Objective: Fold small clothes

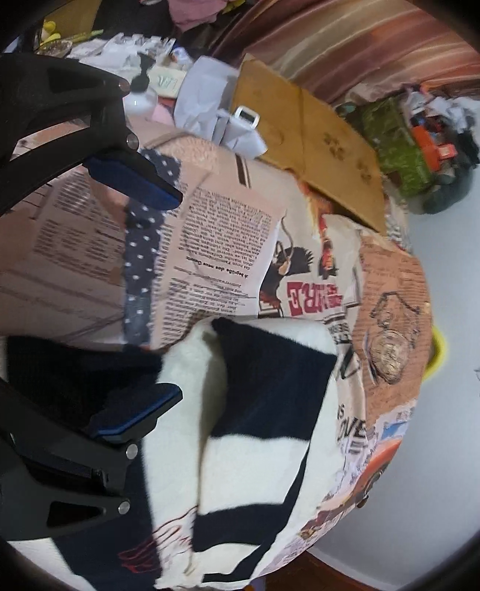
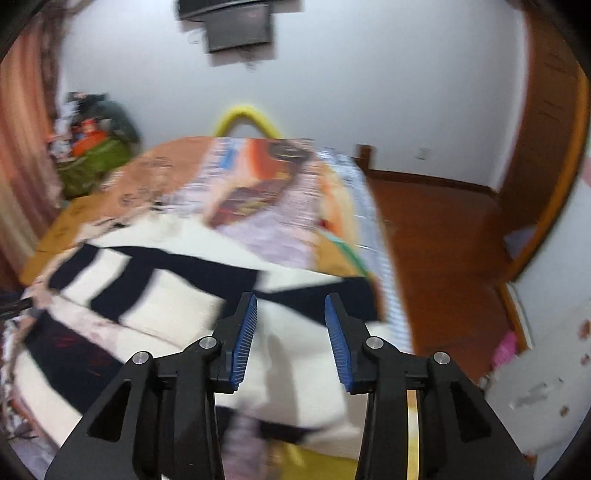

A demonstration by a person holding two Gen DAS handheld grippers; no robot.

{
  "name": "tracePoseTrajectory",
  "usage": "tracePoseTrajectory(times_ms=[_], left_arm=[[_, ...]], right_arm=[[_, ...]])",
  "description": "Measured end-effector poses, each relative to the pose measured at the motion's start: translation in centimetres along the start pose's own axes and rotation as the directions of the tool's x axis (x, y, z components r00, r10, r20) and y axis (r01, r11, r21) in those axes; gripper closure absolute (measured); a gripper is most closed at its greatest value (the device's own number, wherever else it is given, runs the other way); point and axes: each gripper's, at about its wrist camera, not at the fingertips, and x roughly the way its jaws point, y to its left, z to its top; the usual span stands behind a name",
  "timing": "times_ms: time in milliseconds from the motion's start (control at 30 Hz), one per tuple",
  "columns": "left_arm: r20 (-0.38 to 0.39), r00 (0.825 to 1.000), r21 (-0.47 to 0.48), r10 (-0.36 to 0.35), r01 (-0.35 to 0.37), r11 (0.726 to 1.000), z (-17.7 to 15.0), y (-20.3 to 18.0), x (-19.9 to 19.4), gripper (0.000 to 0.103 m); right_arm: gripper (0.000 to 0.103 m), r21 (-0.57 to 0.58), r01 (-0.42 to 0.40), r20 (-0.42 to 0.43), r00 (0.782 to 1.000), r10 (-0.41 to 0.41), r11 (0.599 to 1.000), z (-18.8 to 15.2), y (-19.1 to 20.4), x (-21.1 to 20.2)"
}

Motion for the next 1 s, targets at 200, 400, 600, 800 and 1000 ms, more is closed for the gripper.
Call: tracePoseTrajectory(times_ms=[200,400,600,800,1000], left_arm=[[-0.068,0.996,0.004,-0.052,0.053,0.999,0.8,-1.0,3.4,0.008],[-0.058,0.998,0.154,-0.004,0.013,0.988,1.3,-3.9,5.1,0.008],[-0.043,0.999,0.115,0.013,-0.008,0.993,2.3,-2.9,6.4,0.009],[-0.023,1.0,0.129,0.009,-0.006,0.992,2.0,-2.3,5.4,0.013],[0.026,0.999,0.152,-0.046,0.041,0.988,1.5,-2.2,1.5,0.013]], right_arm=[[0.059,0.019,-0.11,-0.128,0.985,0.111,0.994,-0.9,4.2,7.7],[0.059,0.099,-0.067,-0.257,0.962,0.09,0.993,-3.0,4.2,14.5],[0.083,0.108,-0.083,-0.235,0.966,0.107,0.991,-3.1,4.9,15.1],[0.093,0.051,-0.095,-0.18,0.978,0.103,0.994,-2.0,5.8,13.7],[0.094,0.066,-0.091,-0.098,0.99,0.097,0.994,-0.2,4.4,11.0]])
